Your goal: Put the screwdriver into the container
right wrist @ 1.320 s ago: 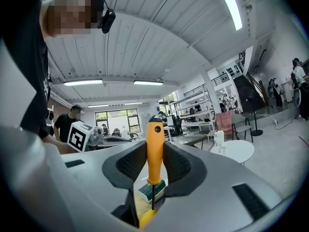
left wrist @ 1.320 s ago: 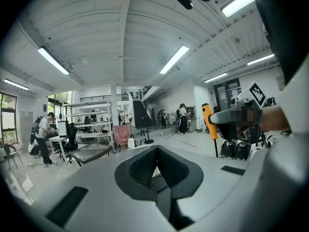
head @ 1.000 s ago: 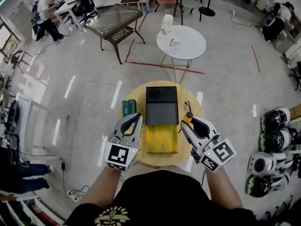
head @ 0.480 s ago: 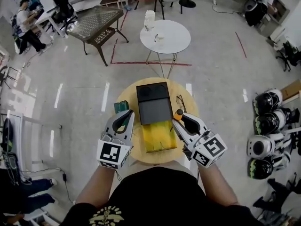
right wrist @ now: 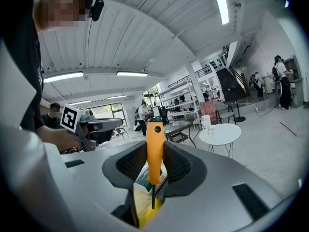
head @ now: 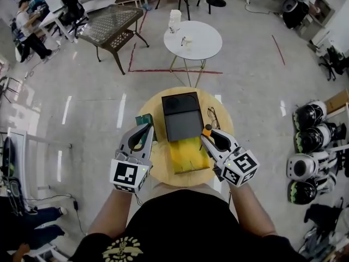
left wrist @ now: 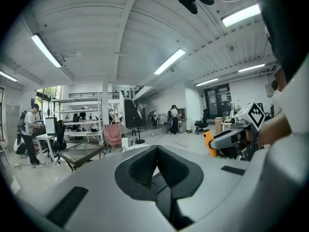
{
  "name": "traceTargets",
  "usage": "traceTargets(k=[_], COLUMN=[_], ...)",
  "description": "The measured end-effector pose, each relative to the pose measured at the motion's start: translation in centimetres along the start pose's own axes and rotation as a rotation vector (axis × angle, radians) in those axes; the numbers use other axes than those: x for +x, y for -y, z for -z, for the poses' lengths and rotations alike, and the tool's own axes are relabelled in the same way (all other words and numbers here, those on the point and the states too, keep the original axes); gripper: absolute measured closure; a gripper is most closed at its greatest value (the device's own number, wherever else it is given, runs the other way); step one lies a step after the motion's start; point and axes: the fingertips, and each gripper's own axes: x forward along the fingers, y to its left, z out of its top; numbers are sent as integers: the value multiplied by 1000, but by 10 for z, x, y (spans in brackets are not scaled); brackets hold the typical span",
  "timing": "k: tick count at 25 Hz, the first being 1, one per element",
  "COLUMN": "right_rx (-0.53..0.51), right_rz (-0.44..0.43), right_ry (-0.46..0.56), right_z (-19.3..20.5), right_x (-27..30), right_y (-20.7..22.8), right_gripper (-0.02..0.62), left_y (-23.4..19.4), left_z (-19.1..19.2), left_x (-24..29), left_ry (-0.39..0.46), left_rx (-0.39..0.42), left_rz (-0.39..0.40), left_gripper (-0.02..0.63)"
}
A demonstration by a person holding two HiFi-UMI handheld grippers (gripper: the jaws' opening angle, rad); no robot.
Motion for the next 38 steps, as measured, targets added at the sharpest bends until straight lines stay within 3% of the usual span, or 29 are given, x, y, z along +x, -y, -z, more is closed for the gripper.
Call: traceTargets(k=[38], right_rx=[49], right_rz=[-2], right_ry=[-284], right_z=[144], right_x=[41], right_y=[30], right_gripper=[476], left_y=[-50], left_z=[5], left_x=[-35], left_ry=[-23], left_rx=[3], left_rz=[-129], left_gripper=[591])
